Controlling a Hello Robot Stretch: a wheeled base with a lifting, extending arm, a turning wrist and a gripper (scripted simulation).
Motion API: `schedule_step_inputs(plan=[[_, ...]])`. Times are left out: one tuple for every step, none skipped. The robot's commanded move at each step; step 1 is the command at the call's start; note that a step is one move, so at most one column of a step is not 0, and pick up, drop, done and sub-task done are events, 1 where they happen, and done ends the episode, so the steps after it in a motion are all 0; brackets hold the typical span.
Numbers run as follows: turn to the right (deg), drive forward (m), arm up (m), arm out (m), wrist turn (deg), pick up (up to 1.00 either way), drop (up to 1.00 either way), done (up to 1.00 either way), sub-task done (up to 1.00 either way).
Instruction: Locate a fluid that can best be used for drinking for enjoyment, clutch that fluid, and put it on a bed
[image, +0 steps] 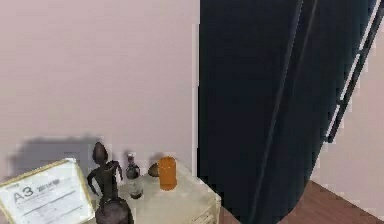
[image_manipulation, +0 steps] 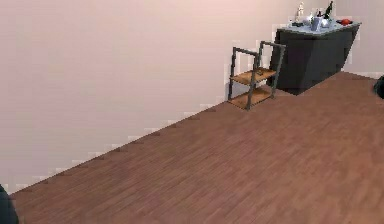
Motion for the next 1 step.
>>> schedule_step_inputs(plan=[[-45.0, 0.0, 0.0, 0.0, 0.0, 0.0, 0.0, 0.0, 0.0]])
